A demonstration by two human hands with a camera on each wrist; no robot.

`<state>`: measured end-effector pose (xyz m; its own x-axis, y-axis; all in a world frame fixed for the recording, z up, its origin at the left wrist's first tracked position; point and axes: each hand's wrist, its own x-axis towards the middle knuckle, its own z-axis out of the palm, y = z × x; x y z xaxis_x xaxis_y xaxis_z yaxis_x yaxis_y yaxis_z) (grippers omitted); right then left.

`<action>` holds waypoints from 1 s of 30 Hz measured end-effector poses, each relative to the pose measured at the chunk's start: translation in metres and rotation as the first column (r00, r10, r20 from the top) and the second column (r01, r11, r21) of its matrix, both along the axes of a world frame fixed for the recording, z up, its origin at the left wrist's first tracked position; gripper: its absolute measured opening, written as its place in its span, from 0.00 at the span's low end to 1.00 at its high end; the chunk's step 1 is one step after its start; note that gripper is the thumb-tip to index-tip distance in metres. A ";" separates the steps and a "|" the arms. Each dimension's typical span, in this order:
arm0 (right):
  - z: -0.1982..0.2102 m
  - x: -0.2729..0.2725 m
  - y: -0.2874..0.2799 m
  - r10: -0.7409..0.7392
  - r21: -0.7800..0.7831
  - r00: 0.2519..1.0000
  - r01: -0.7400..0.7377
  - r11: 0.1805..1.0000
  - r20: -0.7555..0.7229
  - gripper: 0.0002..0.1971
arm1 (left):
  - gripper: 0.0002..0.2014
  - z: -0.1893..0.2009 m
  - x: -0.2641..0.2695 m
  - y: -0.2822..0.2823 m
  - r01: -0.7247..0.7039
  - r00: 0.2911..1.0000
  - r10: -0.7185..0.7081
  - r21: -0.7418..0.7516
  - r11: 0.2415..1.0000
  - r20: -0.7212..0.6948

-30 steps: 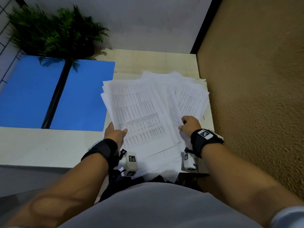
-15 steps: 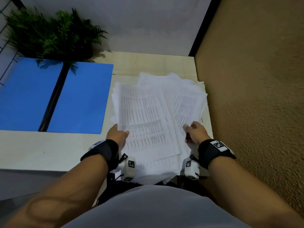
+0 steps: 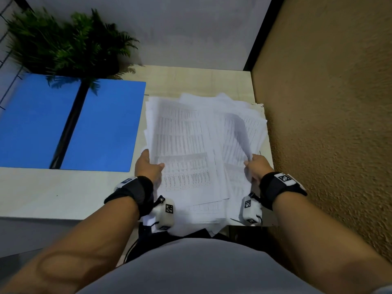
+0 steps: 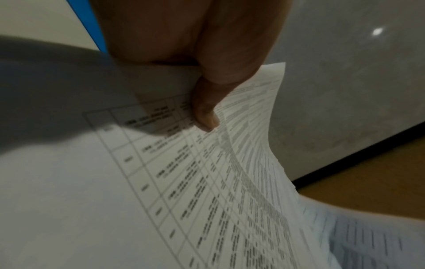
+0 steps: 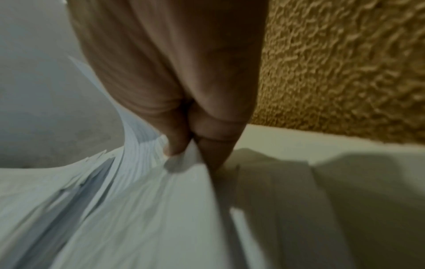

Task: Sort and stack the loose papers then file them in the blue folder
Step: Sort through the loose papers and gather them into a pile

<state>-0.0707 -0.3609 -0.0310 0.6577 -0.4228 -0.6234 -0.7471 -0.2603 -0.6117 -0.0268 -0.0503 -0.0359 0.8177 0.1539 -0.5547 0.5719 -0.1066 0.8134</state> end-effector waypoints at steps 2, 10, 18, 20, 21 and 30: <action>0.007 0.006 -0.008 0.058 -0.021 0.994 -0.060 0.998 -0.093 0.06 | 0.23 0.007 0.002 0.006 0.002 0.999 -0.007 -0.127 0.992 -0.035; 0.027 0.012 0.031 0.028 0.034 0.980 -0.021 0.999 -0.195 0.18 | 0.20 0.000 0.004 -0.018 0.194 0.966 -0.212 -0.127 0.973 -0.148; 0.005 -0.011 0.055 -0.199 0.317 0.979 0.173 0.933 0.052 0.42 | 0.28 0.026 -0.006 -0.052 0.379 0.921 -0.379 -0.011 0.925 -0.092; -0.001 -0.011 0.043 -0.301 0.292 0.953 0.275 0.916 0.046 0.41 | 0.33 0.027 -0.007 -0.052 0.412 0.910 -0.413 -0.020 0.911 -0.045; -0.004 -0.012 0.036 -0.341 0.308 0.939 0.310 0.900 0.053 0.38 | 0.36 0.027 -0.006 -0.050 0.402 0.915 -0.402 0.010 0.916 -0.041; -0.007 -0.020 0.018 -0.411 0.435 0.910 0.350 0.830 0.053 0.24 | 0.23 -0.001 0.007 -0.010 0.335 0.941 -0.318 0.420 0.843 -0.112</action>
